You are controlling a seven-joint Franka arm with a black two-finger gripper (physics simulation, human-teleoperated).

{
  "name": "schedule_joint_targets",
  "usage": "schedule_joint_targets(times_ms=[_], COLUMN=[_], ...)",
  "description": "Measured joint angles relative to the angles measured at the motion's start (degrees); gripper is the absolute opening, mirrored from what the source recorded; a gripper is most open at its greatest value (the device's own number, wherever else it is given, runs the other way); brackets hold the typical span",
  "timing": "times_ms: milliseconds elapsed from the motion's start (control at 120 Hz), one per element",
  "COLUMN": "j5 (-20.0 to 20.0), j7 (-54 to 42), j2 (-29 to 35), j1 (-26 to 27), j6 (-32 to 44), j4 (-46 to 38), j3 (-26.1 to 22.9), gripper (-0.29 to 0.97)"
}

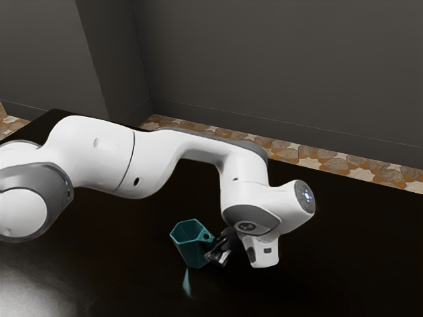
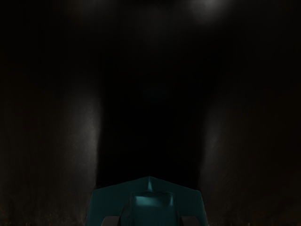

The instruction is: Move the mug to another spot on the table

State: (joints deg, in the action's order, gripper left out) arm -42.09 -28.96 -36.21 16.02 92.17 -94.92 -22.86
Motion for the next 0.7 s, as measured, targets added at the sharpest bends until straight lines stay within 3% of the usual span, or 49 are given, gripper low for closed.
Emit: schedule_joint_targets(times_ms=[408, 700], j5=[-0.11, -0.49], j7=[-0.17, -0.31], j2=[-1.02, -6.18], j1=[-0.17, -9.78], j6=[-6.98, -15.15], j4=[4.95, 17.26], j3=[0.18, 0.17], gripper=[-0.01, -0.02])
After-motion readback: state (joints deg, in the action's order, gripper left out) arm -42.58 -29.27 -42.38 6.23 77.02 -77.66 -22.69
